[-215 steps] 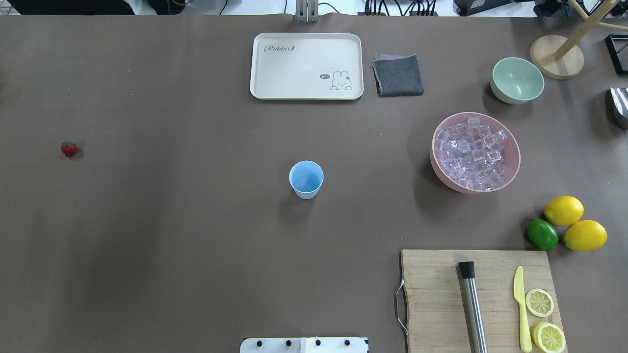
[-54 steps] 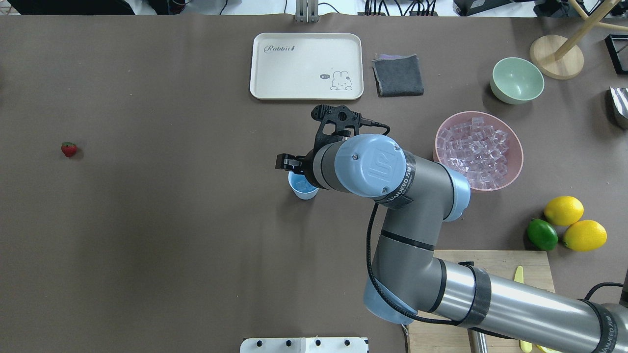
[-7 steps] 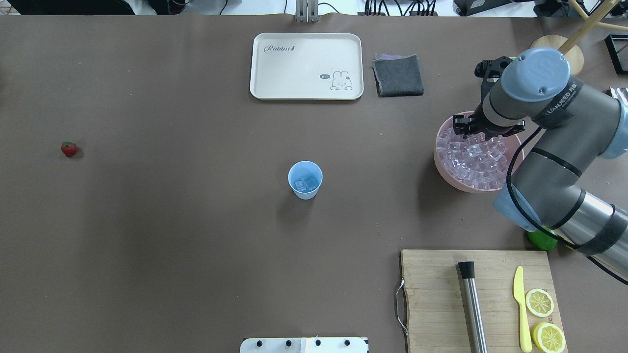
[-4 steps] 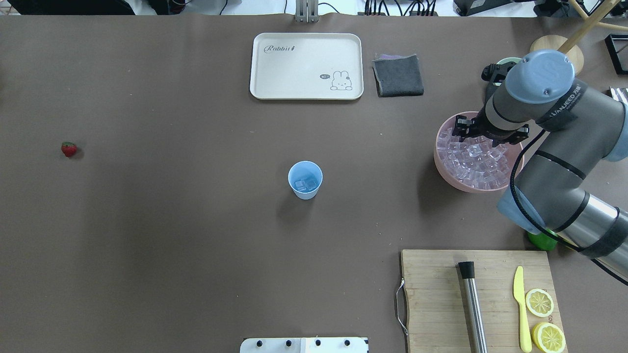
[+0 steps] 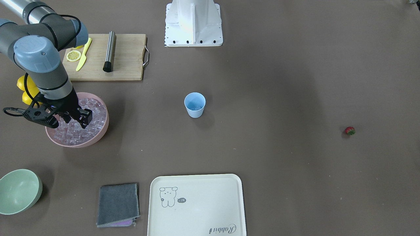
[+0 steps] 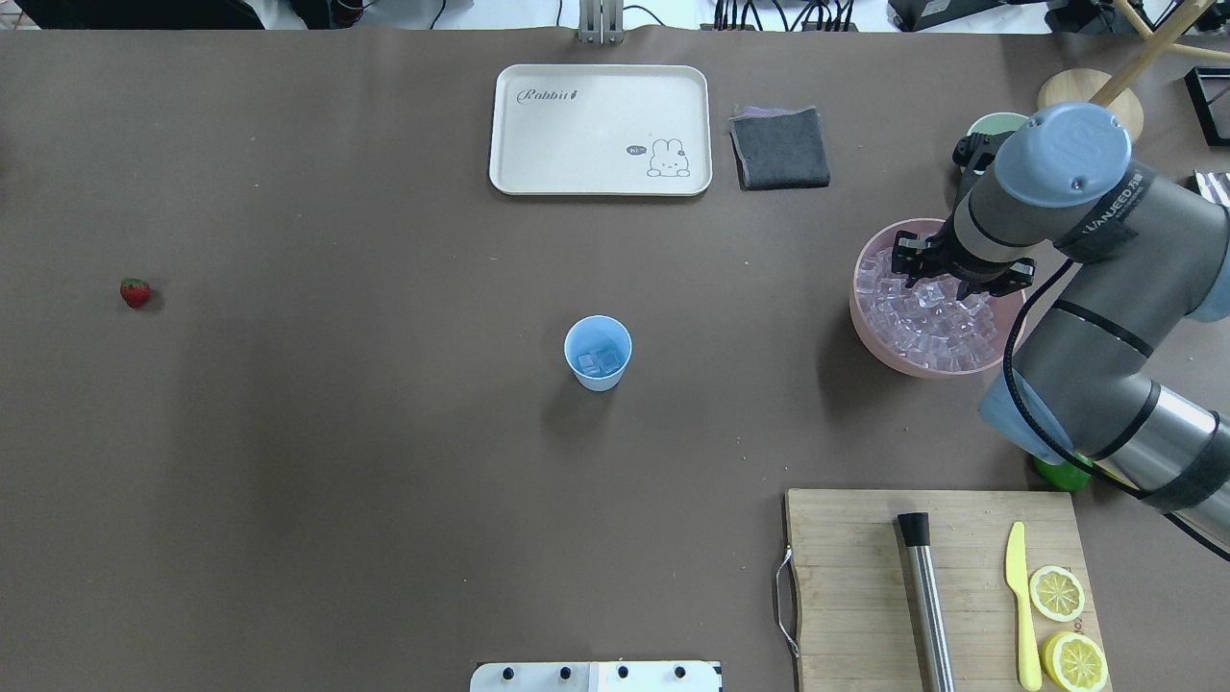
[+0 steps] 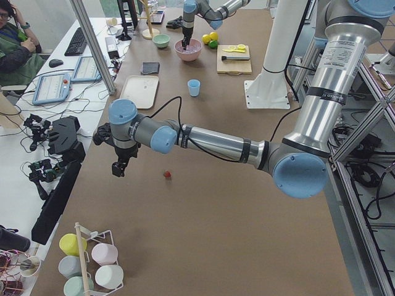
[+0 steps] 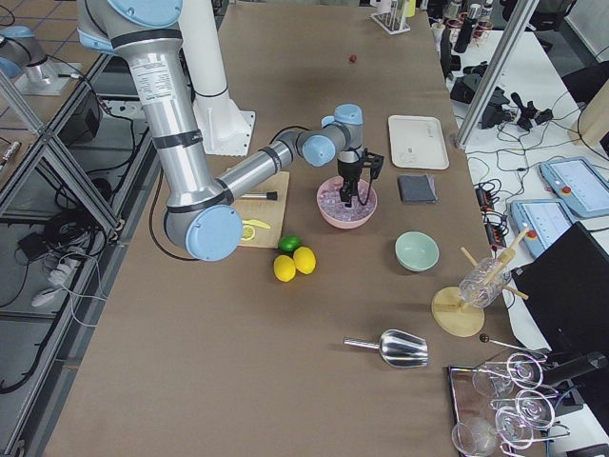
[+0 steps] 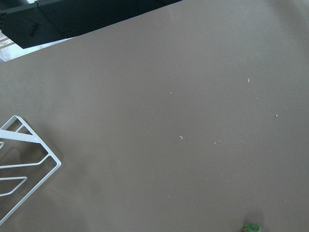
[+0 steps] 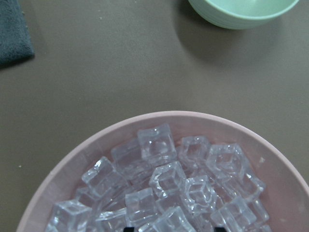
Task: Put ice and strawberries in cup
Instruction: 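Close the right gripper on an ice cube and lift it from the pink bowl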
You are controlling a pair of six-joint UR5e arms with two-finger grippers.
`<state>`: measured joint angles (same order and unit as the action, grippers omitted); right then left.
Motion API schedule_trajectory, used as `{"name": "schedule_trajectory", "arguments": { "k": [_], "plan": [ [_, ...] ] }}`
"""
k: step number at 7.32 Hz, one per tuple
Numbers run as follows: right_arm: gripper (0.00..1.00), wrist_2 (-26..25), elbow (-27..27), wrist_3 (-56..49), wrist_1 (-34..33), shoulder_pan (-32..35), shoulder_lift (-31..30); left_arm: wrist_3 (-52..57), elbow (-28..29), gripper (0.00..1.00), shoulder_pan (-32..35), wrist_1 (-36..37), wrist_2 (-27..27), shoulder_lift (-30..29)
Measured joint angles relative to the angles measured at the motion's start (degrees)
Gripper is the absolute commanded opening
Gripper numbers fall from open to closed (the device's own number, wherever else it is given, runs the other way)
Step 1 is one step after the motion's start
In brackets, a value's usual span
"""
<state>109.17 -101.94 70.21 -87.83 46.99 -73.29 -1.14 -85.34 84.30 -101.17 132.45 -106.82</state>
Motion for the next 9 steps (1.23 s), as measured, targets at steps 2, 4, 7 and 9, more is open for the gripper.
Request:
{"name": "schedule_trajectory", "arguments": {
  "k": [2, 4, 7, 9],
  "plan": [
    [0.63, 0.1, 0.4, 0.1, 0.0, -0.1, -0.1, 0.0, 0.0, 0.98, 0.0, 0.0, 0.0, -0.1],
    [0.63, -0.1, 0.6, 0.1, 0.0, -0.6, 0.0, 0.0, 0.1, 0.98, 0.0, -0.1, 0.0, -0.2],
    [0.63, -0.8, 0.8, -0.4, 0.0, -1.4, 0.1, 0.0, 0.2, 0.98, 0.0, 0.0, 0.0, -0.3],
    [0.63, -1.3, 0.9, -0.8, 0.0, -1.7, 0.2, 0.0, 0.2, 0.98, 0.0, 0.0, 0.0, -0.3]
  ]
}}
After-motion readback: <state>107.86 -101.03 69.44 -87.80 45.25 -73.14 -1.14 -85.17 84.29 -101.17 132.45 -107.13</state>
